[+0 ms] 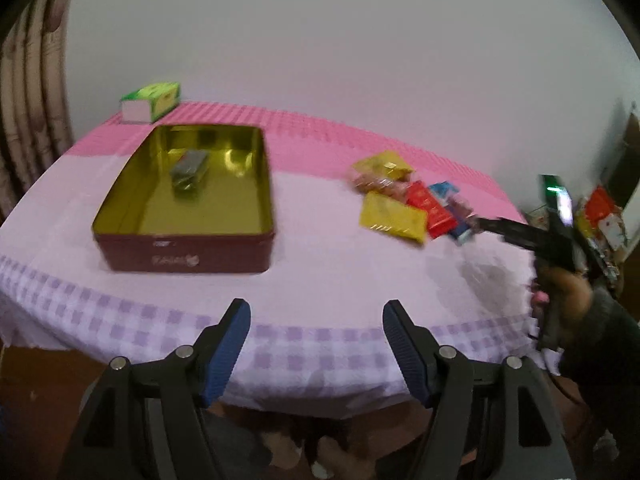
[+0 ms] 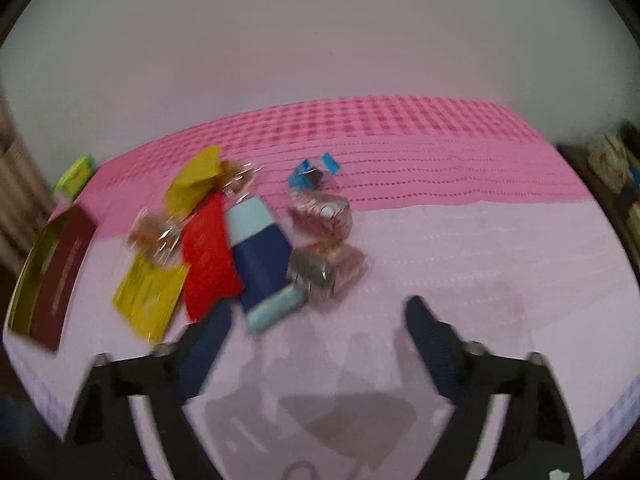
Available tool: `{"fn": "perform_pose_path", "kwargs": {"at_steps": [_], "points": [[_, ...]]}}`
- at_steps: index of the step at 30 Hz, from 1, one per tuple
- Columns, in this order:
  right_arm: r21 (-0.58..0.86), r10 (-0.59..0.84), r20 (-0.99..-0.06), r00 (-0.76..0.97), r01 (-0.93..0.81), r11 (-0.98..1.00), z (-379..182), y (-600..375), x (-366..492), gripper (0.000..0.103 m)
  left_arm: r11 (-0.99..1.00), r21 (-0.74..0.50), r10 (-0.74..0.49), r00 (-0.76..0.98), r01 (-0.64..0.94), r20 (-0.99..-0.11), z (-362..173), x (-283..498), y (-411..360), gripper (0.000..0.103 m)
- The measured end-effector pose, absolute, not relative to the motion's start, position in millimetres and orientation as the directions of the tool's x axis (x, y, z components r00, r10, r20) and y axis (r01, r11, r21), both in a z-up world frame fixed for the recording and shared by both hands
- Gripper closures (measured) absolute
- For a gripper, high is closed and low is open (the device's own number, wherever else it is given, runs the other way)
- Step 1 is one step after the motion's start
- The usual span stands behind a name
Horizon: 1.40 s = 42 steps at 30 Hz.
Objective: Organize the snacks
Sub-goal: 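Grasp the patterned square cake with the right gripper, then lift the patterned cake and carry it toward the tin box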
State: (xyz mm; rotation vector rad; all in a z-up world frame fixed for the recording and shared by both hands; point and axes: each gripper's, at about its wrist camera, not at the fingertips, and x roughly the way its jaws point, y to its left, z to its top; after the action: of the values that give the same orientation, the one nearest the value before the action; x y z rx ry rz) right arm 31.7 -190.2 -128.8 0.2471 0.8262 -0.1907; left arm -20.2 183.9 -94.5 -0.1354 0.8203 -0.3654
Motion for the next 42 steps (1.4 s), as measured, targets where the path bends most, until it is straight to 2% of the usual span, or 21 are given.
{"fn": "perform_pose_path", "kwargs": {"at_steps": [1, 5, 7, 10, 17, 20, 26, 35, 42], "points": [[0.166, -0.073, -0.750, 0.657, 0.294, 0.941, -131.2, -191.8, 39.2, 0.050, 0.926, -0.258, -0.377, 0.624, 0.276, -0.685, -93.4, -22.4, 181.8, 0.033], [0.242, -0.062, -0.775, 0.629, 0.385, 0.891, -146.5, -198.1, 60.0, 0.058, 0.921, -0.287, -0.391, 0.620, 0.265, -0.680, -95.2, -21.0, 188.5, 0.033], [0.235, -0.072, -0.784, 0.617, 0.402, 0.885, -152.0, -196.6, 66.4, 0.068, 0.916, -0.308, -0.401, 0.618, 0.258, -0.676, -95.4, -21.6, 191.6, 0.033], [0.242, -0.098, -0.761, 0.642, 0.422, 0.874, -148.7, -198.0, 60.7, 0.071, 0.915, -0.307, -0.404, 0.624, 0.264, -0.669, -93.2, -22.5, 191.5, 0.033], [0.182, -0.176, -0.756, 0.630, 0.461, 0.868, -137.5, -220.4, 31.8, 0.072, 0.922, -0.301, -0.385, 0.636, 0.243, -0.668, -90.5, -24.0, 190.6, 0.033], [0.144, -0.220, -0.756, 0.617, 0.484, 0.863, -127.0, -228.7, 21.7, 0.072, 0.941, -0.267, -0.335, 0.668, 0.206, -0.665, -83.6, -30.3, 195.4, 0.033], [0.067, -0.299, -0.703, 0.645, 0.480, 0.875, -76.3, -230.7, 9.6, 0.072, 0.973, -0.210, -0.212, 0.759, 0.101, -0.616, -55.2, -51.8, 217.5, 0.033], [0.006, -0.350, -0.618, 0.704, 0.449, 0.894, -0.7, -196.7, 8.6, 0.072, 0.968, -0.250, -0.142, 0.796, -0.012, -0.588, -40.7, -69.0, 257.7, 0.033], [-0.032, -0.346, -0.575, 0.741, 0.402, 0.915, 35.2, -154.0, 16.9, 0.072, 0.974, -0.221, -0.087, 0.803, -0.057, -0.590, -40.8, -70.8, 260.8, 0.033]]}}
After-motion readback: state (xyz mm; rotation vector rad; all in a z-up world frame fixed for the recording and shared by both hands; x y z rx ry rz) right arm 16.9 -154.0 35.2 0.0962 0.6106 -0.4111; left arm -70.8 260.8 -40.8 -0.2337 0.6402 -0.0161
